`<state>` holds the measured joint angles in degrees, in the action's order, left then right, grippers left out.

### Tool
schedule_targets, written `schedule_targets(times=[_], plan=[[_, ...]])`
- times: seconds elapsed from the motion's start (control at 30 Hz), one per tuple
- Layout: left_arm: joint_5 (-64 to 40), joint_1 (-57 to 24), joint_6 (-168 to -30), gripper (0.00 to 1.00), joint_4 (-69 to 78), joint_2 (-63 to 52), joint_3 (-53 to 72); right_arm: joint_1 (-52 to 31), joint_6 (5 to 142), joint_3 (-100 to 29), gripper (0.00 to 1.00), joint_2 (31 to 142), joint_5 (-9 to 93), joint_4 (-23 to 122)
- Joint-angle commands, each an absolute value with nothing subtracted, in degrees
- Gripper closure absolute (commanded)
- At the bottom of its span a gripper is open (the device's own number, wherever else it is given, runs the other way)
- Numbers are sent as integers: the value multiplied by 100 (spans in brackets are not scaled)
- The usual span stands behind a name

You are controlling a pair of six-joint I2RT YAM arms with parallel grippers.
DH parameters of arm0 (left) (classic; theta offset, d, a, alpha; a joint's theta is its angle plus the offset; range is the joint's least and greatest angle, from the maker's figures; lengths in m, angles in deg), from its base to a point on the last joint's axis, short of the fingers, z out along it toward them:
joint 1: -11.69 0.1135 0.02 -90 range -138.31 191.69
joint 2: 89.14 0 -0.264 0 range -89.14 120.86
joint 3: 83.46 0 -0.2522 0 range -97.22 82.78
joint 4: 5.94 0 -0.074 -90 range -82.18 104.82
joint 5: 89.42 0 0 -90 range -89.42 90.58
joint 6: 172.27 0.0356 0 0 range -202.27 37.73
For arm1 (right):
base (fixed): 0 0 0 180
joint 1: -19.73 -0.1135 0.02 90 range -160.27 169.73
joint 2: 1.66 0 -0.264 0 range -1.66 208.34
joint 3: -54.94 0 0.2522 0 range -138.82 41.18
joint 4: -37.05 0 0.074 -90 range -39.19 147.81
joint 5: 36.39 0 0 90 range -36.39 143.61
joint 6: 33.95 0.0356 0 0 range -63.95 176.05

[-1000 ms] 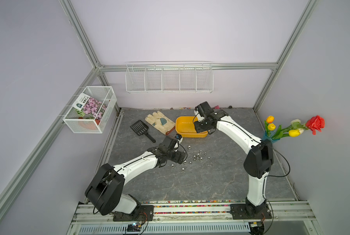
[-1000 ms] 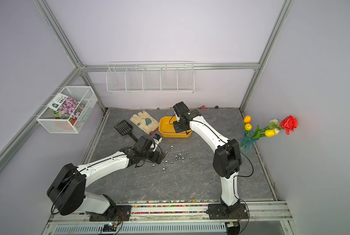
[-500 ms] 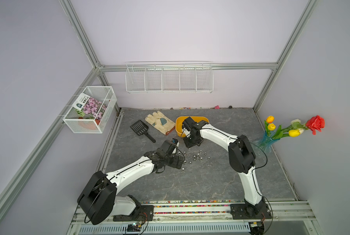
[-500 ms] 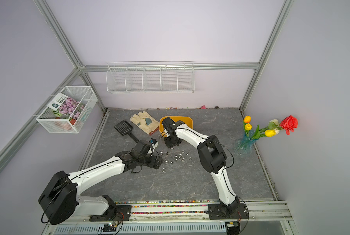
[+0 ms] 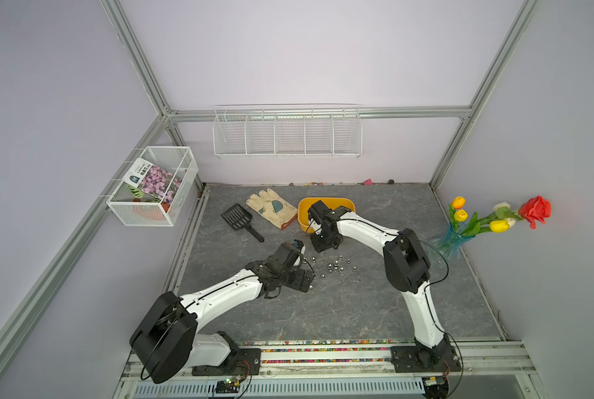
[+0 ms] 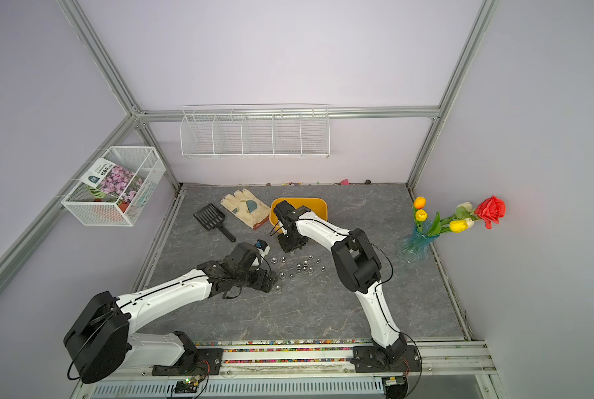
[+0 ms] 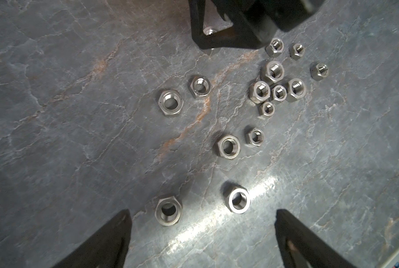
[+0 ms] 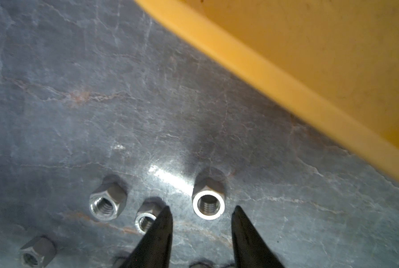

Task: Put the nuts on the desktop into the storage box
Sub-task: Pick up the nut from the center of the board.

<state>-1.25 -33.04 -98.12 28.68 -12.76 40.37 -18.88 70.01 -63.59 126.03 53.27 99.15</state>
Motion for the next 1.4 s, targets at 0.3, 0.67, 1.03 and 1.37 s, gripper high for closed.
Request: schedule_targets(times=[0.3, 0.67, 1.03, 1.37], plan=[[-193, -3348, -9793, 1, 2803, -1208, 4029, -1907, 7090, -6389, 60, 13014, 5664, 9856], [-263, -3366, -9743, 1, 2798, -1149, 4016, -1917, 7090, -6309, 67, 12976, 5684, 9880], [-361, -3454, -9574, 1, 2492, -1209, 4098, -1929, 7141, -6239, 87, 12974, 5796, 9863], [-171, -3471, -9466, 1, 1899, -1676, 4398, -1928, 7187, -6400, 90, 12410, 5791, 9940]])
